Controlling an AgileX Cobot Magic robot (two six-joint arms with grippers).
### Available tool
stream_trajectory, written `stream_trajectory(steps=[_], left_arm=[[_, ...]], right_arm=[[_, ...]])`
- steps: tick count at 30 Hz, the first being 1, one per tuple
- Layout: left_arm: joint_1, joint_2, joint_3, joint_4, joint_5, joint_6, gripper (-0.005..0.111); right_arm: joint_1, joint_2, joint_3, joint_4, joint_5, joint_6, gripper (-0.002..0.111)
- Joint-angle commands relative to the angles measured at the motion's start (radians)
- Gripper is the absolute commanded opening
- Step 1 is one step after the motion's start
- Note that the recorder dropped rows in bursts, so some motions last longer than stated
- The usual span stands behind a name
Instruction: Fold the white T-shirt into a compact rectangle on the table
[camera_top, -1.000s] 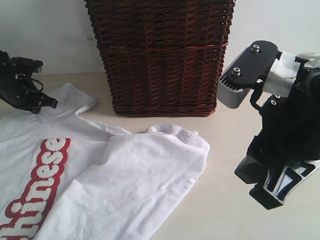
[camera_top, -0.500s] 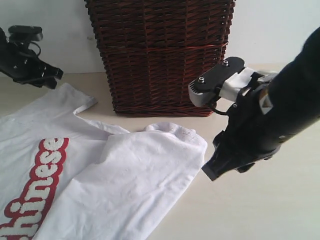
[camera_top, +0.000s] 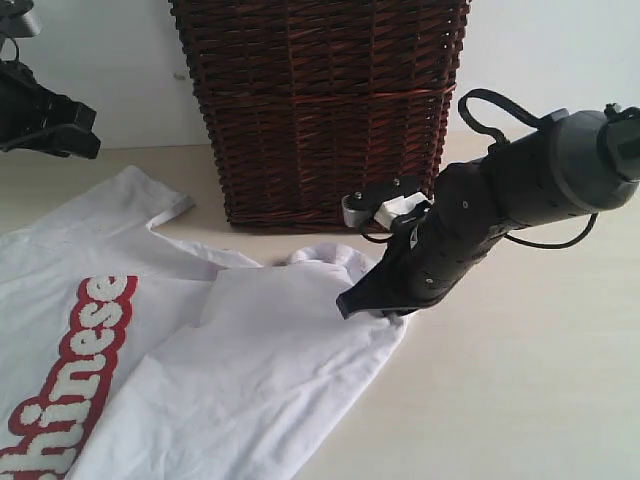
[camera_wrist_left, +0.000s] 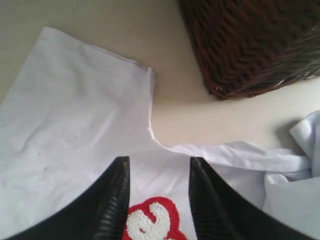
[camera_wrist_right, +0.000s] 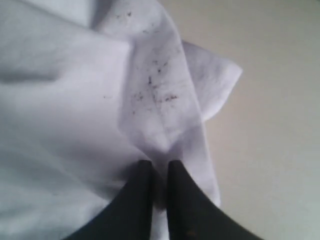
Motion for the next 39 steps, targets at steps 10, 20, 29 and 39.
stream_trajectory(steps=[10, 20, 29, 39], left_arm=[[-0.002, 0.036, 0.015, -0.036, -0.034, 0.013, 0.039], [-0.002, 0.036, 0.015, -0.083, -0.015, 0.035, 0.039], [-0.002, 0.04, 0.015, -0.1, 0.003, 0.053, 0.039], [-0.141, 0.117, 0.017, -0.246, 0.316, 0.481, 0.039]], right_arm=[[0.003, -0.21, 0.062, 0.319, 0.457, -0.389, 0.0], [0.003, -0.275, 0.174, 0.335, 0.639, -0.415, 0.0], [0.108, -0.357, 0.174, 0.418, 0.819, -0.604, 0.0], [0.176, -0.366, 0.174, 0.429, 0.858, -0.666, 0.0]])
